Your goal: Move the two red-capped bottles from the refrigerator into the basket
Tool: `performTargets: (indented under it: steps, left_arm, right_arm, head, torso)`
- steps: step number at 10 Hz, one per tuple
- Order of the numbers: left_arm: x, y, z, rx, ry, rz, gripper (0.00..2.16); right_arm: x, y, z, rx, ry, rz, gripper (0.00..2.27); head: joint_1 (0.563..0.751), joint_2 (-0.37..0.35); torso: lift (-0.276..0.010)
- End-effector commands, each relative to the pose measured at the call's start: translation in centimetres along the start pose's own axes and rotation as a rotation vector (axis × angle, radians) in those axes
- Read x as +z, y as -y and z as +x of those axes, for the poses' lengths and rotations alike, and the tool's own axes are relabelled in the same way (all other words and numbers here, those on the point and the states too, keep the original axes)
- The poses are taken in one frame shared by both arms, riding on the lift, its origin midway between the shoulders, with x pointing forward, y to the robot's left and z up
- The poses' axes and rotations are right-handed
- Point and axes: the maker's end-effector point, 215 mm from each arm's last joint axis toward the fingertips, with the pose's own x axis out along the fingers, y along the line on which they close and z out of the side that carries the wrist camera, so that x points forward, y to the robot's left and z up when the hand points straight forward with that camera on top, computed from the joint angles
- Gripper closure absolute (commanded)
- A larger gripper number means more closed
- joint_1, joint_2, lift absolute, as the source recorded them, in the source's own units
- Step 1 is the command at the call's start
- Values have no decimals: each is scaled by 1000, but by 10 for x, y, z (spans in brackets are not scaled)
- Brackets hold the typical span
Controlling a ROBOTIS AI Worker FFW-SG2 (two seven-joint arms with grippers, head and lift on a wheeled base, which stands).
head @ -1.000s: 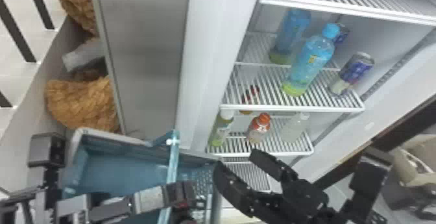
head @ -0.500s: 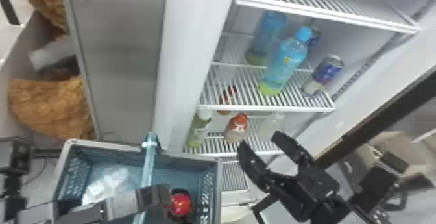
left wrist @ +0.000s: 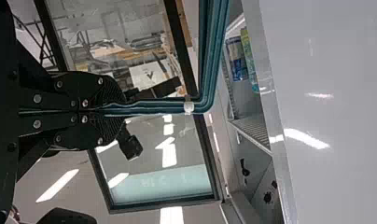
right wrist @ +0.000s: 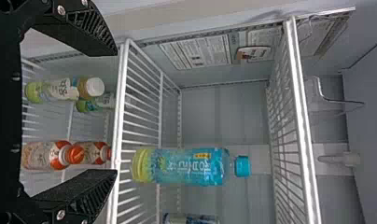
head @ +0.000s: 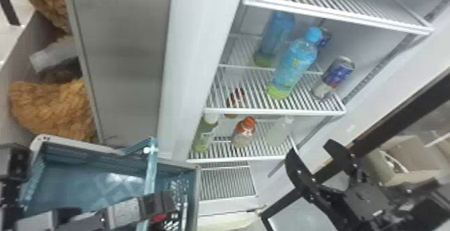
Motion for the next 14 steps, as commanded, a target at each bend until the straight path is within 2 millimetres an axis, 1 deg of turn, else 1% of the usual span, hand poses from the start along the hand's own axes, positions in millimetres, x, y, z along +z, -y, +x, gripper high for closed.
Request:
performTargets:
  steps: [1,3,4,8,10,14]
  left_arm:
    - [0,0,-1,0,2,-1,1207]
    - [0,-1,-1,3,2,-1,1207]
    - [0,-1,-1,2,3,-1,1207]
    - [0,-1,-1,2,5,-3,1207]
    - [0,-1,-2,3,7,-3,1207]
    - [0,-2,-2,4,11,-5,1207]
  right_arm:
    - [-6,10,-9,-19,21,-12,117]
    - [-14,17,-18,-39,35,-12,117]
    - [-17,23,-25,-42,76,-5,117]
    - [-17,20,-39,-38,82,-23,117]
    - [-13,16,-45,-32,75,-33,117]
    - [-16,20,-46,-40,72,-26,117]
  head:
    - [695,-350]
    - [695,-350]
    - [695,-350]
    - [695,-350]
    - [695,-350]
    - [695,-350]
  torso:
    - [0]
    - [0]
    - [0]
    - [0]
    - [0]
    - [0]
